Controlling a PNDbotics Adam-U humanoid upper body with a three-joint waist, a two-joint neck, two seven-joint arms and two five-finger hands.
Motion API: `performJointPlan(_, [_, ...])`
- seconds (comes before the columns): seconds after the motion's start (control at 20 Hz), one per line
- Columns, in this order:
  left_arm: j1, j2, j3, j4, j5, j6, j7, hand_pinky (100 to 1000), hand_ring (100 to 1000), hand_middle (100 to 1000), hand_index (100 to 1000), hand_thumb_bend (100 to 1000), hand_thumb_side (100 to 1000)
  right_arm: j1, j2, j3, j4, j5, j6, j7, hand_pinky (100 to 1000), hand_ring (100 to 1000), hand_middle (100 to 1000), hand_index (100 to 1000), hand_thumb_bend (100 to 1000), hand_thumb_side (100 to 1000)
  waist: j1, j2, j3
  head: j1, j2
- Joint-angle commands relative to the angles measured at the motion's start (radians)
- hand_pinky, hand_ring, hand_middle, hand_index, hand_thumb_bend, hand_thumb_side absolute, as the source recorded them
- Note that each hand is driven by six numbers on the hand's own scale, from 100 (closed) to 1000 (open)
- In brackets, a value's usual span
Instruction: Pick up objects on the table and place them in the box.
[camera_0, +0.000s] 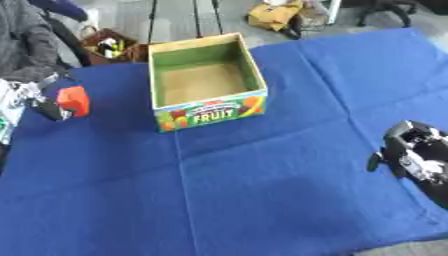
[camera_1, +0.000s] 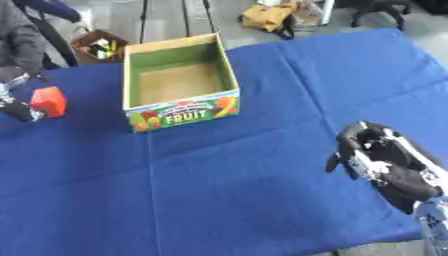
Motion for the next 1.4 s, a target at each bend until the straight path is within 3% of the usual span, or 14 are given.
performJointPlan(0.05, [-0.012,0.016,0.001,-0.004,-0.013,0.021,0.020,915,962,952,913,337,122,-0.009,-0.008,-0.002,-0.009,0.003,0.000,0.003,485,258,213,196,100,100,-0.005,-0.011,-0.003,-0.002,-0.001])
performJointPlan(1.0, [-0.009,-0.009,0.012,0.042,-0.064,0.094,0.125,920,964,948,917,338,121,-0.017,-0.005,0.003,-0.008,0.016,0.002,0.014,487,257,216,198,100,100,0.004,0.014,-0.031,-0.001,-0.010])
performJointPlan(1.25, [-0.006,-0.012,0.013,0.052,-0.048,0.097,0.106,866,875,844,909,328,110,-0.018,-0.004,0.002,-0.007,0.018,0.002,0.015,487,257,217,199,100,100,0.005,0.017,-0.032,-0.004,-0.009])
performJointPlan(1.4, [-0.005,-0.011,0.015,0.056,-0.034,0.108,0.103,810,775,746,899,293,100,-0.018,-0.004,0.001,-0.007,0.019,0.002,0.015,488,257,218,199,100,100,0.004,0.017,-0.032,-0.005,-0.009])
